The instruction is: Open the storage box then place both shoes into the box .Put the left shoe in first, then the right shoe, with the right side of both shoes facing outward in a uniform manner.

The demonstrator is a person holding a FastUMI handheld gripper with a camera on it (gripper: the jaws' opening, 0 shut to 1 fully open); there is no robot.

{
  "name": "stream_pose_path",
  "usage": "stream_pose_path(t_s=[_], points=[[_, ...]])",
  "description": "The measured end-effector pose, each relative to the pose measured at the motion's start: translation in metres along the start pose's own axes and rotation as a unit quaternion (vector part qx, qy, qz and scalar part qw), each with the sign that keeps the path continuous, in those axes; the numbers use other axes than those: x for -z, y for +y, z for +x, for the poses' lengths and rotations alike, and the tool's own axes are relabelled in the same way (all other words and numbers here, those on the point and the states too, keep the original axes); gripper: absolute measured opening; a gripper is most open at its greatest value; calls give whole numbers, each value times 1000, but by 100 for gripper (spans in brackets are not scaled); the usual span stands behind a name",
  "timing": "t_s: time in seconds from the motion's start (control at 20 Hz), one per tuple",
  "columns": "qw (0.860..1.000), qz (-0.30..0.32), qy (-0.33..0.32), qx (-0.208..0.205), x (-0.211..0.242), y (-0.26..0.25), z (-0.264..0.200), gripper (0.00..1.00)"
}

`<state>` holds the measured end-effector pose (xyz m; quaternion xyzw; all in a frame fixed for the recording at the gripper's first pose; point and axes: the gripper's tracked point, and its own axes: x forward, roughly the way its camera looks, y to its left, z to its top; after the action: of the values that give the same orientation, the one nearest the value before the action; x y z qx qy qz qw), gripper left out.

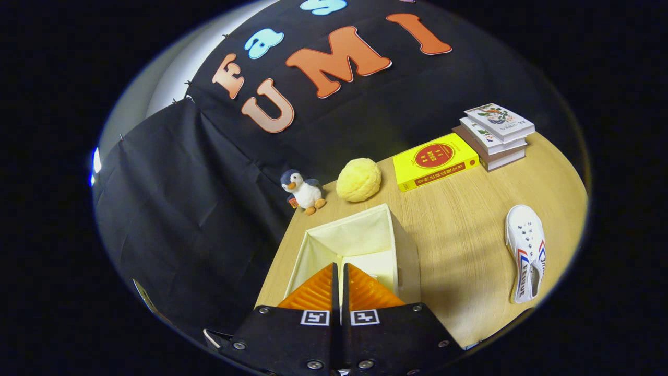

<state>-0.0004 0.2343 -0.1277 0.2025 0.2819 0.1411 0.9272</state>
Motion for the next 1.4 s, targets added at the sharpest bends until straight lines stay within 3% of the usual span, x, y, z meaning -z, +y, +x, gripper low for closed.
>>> stream_pose_path(t_s=[0.2,0.4,0.5,0.65,0.7,0.75,0.85,0.9,1.2,1.3,1.4], points=[[998,-52,-4,41,-10,-15,-13,1],[996,-16,-35,80,-30,-63,-36,4],[993,-5,-42,115,-34,-97,-54,16],[984,-8,-54,170,-36,-152,-79,51],[982,-4,-47,184,-30,-169,-87,58],[979,2,-39,198,-22,-187,-91,73],[974,14,-20,226,-7,-224,-96,93],[971,17,-11,240,2,-240,-97,97],[960,36,78,268,51,-304,-84,97],[957,37,109,266,62,-314,-73,94],[955,30,137,263,73,-321,-62,85]])
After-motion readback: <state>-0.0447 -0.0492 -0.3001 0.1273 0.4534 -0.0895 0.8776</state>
